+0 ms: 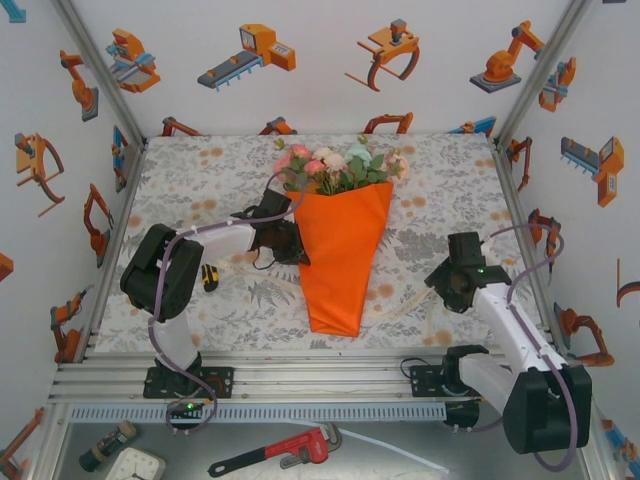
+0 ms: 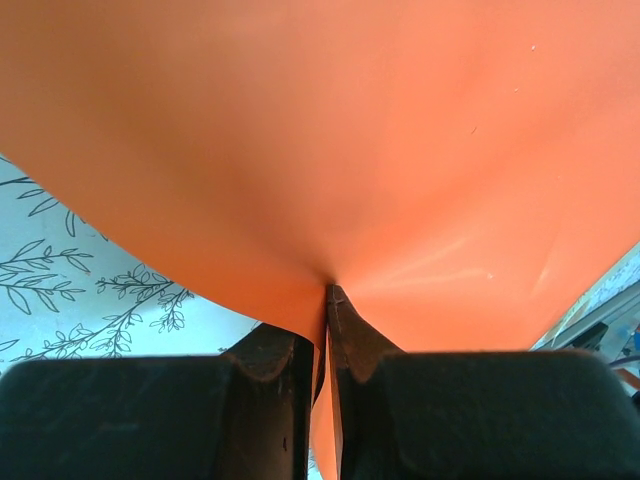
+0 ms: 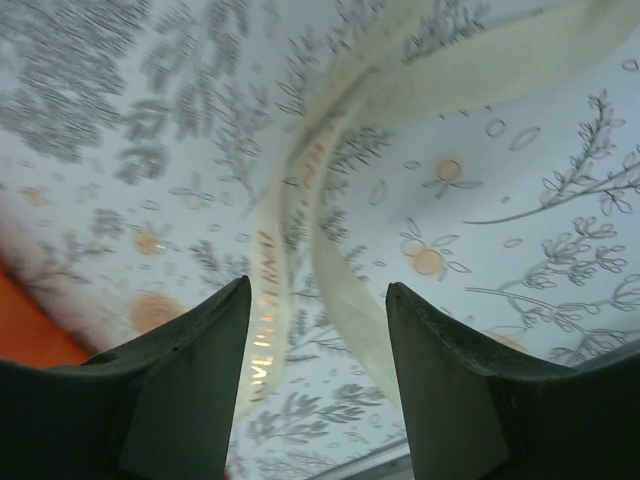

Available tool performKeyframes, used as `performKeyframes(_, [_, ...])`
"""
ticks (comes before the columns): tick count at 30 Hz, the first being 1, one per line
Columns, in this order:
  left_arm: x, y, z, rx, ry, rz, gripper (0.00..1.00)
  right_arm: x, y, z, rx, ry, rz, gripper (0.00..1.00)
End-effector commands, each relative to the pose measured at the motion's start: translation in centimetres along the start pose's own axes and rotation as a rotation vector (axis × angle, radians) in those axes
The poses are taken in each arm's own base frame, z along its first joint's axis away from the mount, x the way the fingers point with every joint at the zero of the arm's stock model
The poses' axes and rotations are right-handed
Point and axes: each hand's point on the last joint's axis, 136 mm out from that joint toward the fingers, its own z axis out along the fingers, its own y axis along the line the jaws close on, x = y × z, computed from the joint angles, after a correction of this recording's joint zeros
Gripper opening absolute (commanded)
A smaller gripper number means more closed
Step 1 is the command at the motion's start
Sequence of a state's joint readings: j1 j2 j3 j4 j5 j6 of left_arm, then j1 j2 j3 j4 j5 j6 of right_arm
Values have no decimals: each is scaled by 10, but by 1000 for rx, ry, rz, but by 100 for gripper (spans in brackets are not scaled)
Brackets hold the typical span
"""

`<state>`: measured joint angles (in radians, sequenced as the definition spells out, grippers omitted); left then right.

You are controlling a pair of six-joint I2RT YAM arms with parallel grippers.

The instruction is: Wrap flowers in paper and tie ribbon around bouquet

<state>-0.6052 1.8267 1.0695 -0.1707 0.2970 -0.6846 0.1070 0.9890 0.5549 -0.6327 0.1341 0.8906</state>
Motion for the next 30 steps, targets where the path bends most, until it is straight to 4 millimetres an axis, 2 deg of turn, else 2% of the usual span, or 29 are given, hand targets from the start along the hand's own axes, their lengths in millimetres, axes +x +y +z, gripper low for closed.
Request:
performKeyframes(1, [1, -2, 3, 19, 10, -1, 16, 20, -5, 10, -19, 71, -68, 51])
performKeyframes(7, [2, 1, 4, 7, 15, 7, 15, 16, -8, 21, -18, 19, -98, 48])
performKeyframes(9, [3, 2, 5, 9, 17, 4, 15, 11, -13, 24, 23, -3, -96, 43])
performKeyframes(12, [4, 3, 4, 6, 16, 2, 15, -1, -10, 28, 27, -60, -66, 26])
performKeyframes(14, [4, 3, 4, 4, 16, 3, 14, -12, -6, 30, 6, -122, -53, 6])
performKeyframes(15, [4, 3, 4, 3, 16, 3, 14, -18, -4, 29, 1, -151, -45, 0])
performKeyframes(16, [4, 3, 4, 6, 16, 3, 14, -25, 1, 27, -14, -183, -37, 0])
performKeyframes(18, [5, 3, 4, 7, 21, 3, 13, -42, 17, 20, -54, -231, -52, 0])
performKeyframes(22, [7, 3, 6, 8, 32, 1, 12, -96, 45, -8, -82, -338, -55, 0])
performKeyframes(25, [8, 2, 6, 20, 38, 1, 12, -130, 82, -20, -187, -359, -49, 0])
performKeyframes(28, [9, -3, 5, 41, 46, 4, 11, -152, 126, -31, -310, -344, -35, 0])
performKeyframes(30, [10, -4, 5, 47, 51, 0, 11, -170, 146, -41, -354, -357, -23, 0])
